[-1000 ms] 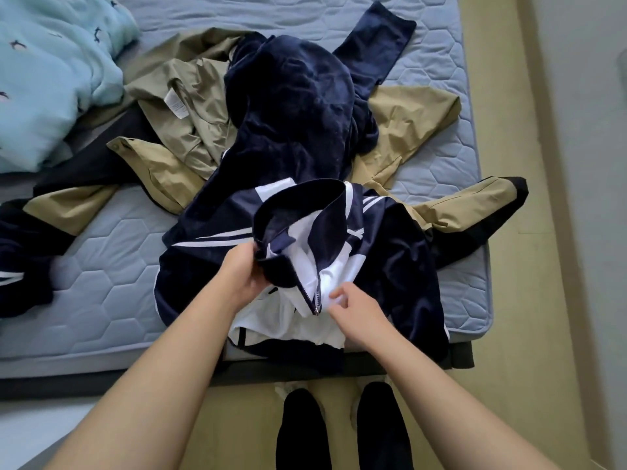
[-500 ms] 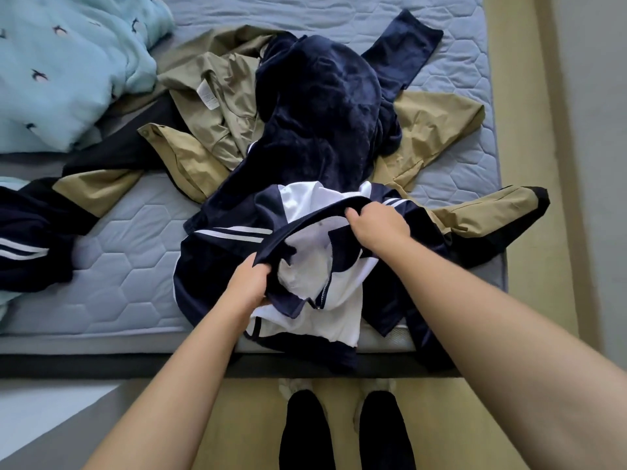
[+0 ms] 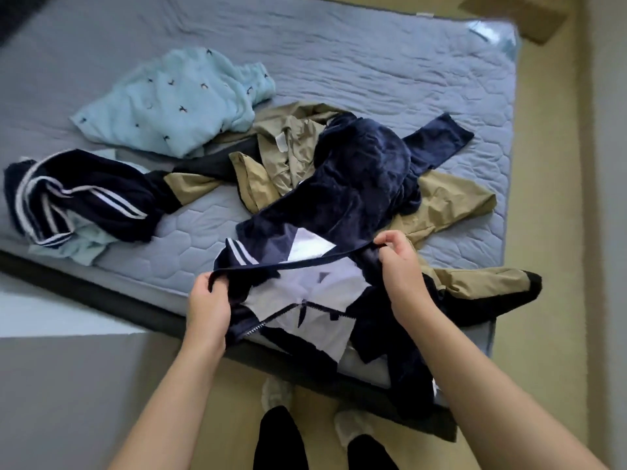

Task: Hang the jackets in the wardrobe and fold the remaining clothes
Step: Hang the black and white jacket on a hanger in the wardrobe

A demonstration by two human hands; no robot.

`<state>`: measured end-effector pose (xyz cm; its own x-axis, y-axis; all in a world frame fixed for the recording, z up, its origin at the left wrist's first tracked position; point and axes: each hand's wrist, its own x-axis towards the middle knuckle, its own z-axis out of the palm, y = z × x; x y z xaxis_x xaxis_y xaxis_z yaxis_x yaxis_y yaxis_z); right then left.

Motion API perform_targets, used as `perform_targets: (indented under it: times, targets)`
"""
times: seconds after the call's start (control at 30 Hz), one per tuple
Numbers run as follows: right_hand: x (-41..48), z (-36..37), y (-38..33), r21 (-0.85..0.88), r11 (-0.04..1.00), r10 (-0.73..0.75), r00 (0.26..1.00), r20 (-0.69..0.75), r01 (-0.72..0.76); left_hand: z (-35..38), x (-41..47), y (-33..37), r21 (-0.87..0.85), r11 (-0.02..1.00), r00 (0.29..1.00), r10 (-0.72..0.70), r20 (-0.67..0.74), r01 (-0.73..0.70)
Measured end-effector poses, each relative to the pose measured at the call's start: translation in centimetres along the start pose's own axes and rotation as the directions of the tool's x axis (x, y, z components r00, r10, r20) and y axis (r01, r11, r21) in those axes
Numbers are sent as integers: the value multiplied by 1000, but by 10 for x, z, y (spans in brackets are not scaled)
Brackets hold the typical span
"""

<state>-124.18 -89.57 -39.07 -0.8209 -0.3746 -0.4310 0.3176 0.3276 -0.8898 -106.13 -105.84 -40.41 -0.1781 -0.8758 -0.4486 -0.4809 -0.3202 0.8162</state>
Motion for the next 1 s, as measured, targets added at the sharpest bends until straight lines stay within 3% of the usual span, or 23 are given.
perform_targets:
  times: [0.1,0.2,0.33,0.4,0.53,0.67,0.8,0.9,1.0]
  targets:
    - [-50,-8,-69,-100,993,-43,972,232,67,-52,-67,48,-79,996,995,29,-97,-37]
    - [-108,-6,-126,-192,961,-84,871,485,200,-117,-134,84,-128,990,980,30,-199,-57]
    - [-185,17,-179,-115,957,-124,735,667,266,-206,-229,104,-196,969,919,62,-389,-149]
    - [-230,32,-198,-43,949,-169,620,766,311,-243,-279,101,-297,939,865,-1,-502,-172]
    - [-324,67,-211,81,862,-272,321,907,500,-304,-386,67,-337,906,649,-96,-755,-258]
    - [-433,89,-196,190,756,-301,75,951,627,-343,-500,19,-394,870,503,-209,-839,-296]
    - [-543,89,-157,300,660,-322,-102,941,689,-365,-613,-37,-416,847,312,-318,-895,-332]
    - [-631,67,-115,384,535,-377,-194,906,753,-373,-699,-83,-428,834,169,-393,-904,-348]
    - [-718,37,-69,445,500,-355,-293,888,743,-378,-788,-128,-423,821,47,-440,-897,-384]
